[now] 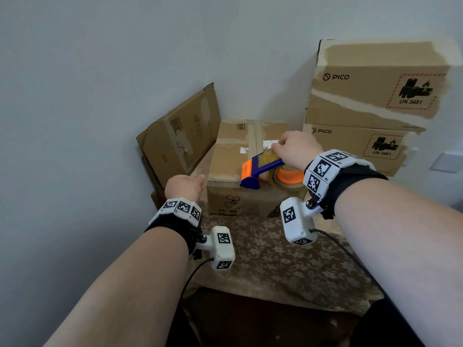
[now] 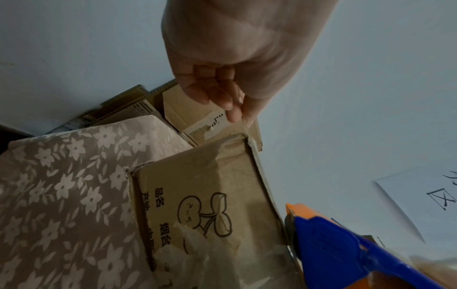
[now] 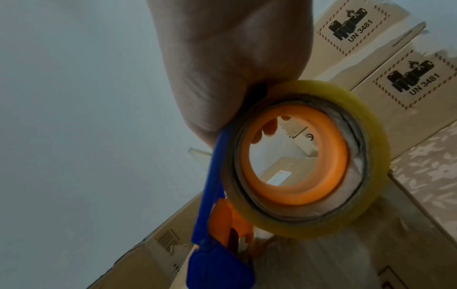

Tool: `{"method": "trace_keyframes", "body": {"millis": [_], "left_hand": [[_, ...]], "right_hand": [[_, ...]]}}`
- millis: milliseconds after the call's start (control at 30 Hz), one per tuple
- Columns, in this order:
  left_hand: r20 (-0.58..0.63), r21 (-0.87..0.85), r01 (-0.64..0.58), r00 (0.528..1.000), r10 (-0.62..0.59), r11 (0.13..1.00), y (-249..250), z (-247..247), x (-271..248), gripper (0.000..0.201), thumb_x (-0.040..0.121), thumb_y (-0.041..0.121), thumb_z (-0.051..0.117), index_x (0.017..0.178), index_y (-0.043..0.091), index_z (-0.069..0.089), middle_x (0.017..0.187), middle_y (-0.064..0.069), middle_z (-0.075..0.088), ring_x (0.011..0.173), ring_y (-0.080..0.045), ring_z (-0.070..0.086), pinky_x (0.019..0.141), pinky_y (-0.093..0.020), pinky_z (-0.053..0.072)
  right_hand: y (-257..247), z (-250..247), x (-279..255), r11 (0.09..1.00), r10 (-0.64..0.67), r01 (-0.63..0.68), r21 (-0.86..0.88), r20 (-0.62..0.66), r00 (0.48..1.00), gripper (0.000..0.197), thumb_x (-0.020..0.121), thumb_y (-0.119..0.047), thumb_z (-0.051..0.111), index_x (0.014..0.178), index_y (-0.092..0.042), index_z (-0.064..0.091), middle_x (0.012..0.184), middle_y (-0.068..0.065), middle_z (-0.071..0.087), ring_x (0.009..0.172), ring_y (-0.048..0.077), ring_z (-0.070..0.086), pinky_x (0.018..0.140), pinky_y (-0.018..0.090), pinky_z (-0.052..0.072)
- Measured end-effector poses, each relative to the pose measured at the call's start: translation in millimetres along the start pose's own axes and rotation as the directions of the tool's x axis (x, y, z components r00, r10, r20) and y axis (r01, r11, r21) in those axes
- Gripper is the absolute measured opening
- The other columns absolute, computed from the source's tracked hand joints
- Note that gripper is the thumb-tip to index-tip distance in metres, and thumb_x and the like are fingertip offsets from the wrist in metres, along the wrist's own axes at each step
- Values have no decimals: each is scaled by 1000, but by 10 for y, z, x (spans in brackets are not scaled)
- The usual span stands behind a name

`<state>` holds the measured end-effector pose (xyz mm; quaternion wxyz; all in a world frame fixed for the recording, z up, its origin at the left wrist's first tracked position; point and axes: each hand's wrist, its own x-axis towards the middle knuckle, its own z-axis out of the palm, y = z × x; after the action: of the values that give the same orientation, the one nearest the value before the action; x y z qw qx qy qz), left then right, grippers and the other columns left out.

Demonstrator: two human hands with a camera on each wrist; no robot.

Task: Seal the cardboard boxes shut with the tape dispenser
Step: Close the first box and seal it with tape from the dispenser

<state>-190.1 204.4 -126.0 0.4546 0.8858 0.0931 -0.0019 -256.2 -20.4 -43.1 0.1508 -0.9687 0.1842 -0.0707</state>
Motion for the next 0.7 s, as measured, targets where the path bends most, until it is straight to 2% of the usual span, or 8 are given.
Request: {"method": "trace_keyframes", "body": {"millis": [67, 200, 300, 400, 533, 700], "left_hand": [[-40, 25, -62, 997, 63, 998, 12, -14, -23, 37, 87, 34, 58, 78, 2, 73, 80, -12, 72, 71, -28, 63, 60, -30, 44], [-115, -9, -118, 987, 116, 993, 71, -44, -30, 39, 89, 37, 58, 73, 5, 71, 77, -11, 70, 73, -27, 64, 65, -32, 48], [-125, -32, -120, 985, 115, 992, 79, -105, 6, 38, 88, 36, 60, 72, 4, 71, 77, -12, 71, 75, -28, 64, 75, -38, 54], [-112, -33, -113, 988, 109, 993, 43, -160, 13, 41, 88, 35, 60, 71, 0, 72, 77, -15, 71, 75, -30, 65, 73, -36, 52], [-82, -35, -89, 993, 86, 995, 10, -169, -33, 39, 88, 34, 61, 57, 10, 66, 64, -8, 65, 65, -24, 60, 69, -32, 49], [-61, -68, -74, 996, 70, 995, 0, -151, -56, 37, 88, 35, 60, 57, 13, 65, 58, -4, 61, 62, -23, 59, 66, -31, 48]], "right_hand": [[-16, 1, -15, 1000, -12, 12, 7, -4, 1000, 38, 98, -36, 40, 117, -9, 60, 105, 11, 64, 94, 28, 57, 80, 36, 49], [-28, -10, -37, 999, -35, 37, 38, -46, 998, 36, 99, -32, 39, 117, -11, 61, 110, 10, 63, 101, 29, 55, 82, 35, 44], [-68, -21, -18, 998, -43, 45, 48, -46, 998, 34, 98, -30, 39, 114, -11, 62, 106, 9, 62, 93, 27, 53, 76, 32, 41], [-109, -18, 9, 998, -42, 42, 42, -16, 999, 34, 98, -30, 39, 110, -10, 63, 97, 8, 62, 87, 26, 55, 72, 32, 44], [-125, 8, 10, 999, -39, 39, 16, 6, 999, 33, 98, -30, 38, 109, -11, 62, 95, 7, 59, 87, 26, 54, 73, 32, 44], [-131, -5, 11, 999, -33, 33, 10, 10, 999, 33, 98, -30, 38, 108, -11, 63, 94, 8, 60, 87, 26, 54, 72, 32, 41]]}}
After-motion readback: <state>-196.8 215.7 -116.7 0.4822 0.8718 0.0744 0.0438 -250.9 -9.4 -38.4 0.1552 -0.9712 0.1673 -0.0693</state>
